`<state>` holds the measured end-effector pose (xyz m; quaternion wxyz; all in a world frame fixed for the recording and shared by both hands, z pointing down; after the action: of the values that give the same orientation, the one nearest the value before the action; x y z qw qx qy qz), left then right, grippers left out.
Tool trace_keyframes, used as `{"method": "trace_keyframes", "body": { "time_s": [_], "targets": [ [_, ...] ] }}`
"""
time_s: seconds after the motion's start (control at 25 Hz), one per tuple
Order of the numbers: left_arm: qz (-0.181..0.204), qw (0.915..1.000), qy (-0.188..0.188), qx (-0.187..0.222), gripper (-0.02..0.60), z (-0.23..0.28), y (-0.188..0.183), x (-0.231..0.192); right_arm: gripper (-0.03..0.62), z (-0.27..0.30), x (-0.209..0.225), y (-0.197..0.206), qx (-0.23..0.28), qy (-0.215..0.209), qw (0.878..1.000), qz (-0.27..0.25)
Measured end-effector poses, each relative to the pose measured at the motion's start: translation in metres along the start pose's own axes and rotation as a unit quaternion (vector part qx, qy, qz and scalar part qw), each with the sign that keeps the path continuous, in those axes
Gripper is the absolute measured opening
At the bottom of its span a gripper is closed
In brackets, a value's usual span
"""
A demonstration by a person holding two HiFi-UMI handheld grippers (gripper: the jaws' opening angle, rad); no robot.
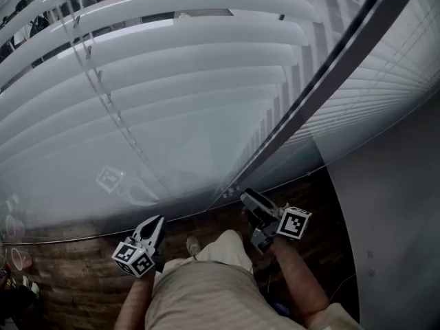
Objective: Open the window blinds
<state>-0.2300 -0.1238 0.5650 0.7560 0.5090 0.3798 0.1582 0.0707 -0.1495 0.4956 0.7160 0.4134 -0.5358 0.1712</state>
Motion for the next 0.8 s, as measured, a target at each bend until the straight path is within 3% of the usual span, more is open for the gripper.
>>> {"method": "trace_keyframes", "body": {
  "time_s": [0.08, 0.12, 0.2, 0.28, 0.44, 0.6, 0.8],
  "targets": [
    [0.001, 0.9999, -0.014, 0.004, 0.011, -0.002, -0.005, 0.002, 0.213, -0.010, 0.001, -0.006, -0.002, 0.060, 0.992, -0.114],
    [0.000, 0.9997, -0.022, 0.007, 0.011, -0.003, -0.006, 0.003, 0.213, -0.013, 0.002, -0.008, -0.009, 0.086, 0.980, -0.177],
    [-0.004, 0.9993, -0.035, 0.013, 0.011, 0.000, -0.007, 0.005, 0.213, -0.017, 0.001, -0.011, -0.032, 0.123, 0.948, -0.290],
    [-0.006, 0.9987, -0.047, 0.018, 0.011, 0.005, -0.007, 0.007, 0.207, -0.018, -0.003, -0.015, -0.049, 0.139, 0.918, -0.368],
    [-0.005, 0.9978, -0.062, 0.022, 0.011, 0.013, -0.019, 0.024, 0.136, -0.025, -0.012, -0.031, -0.071, 0.154, 0.885, -0.434],
    [0.005, 0.9965, -0.079, 0.024, 0.011, 0.027, -0.039, 0.051, 0.127, -0.030, -0.019, -0.058, -0.094, 0.155, 0.852, -0.492],
    [0.013, 0.9950, -0.096, 0.025, 0.011, 0.033, -0.032, 0.065, 0.121, -0.036, -0.018, -0.065, -0.108, 0.148, 0.832, -0.524]
  ]
}}
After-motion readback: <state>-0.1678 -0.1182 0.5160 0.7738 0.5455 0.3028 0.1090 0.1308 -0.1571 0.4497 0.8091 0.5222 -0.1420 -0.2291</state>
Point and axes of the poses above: the fingertips, and each gripper's own axes: z forward along the fingers, x to its right, y out of its underside, the point moved 4 cm from there along -z, backward along the fingers, and after that the axes turned 9 degrees about z, right-handed, at the moved point
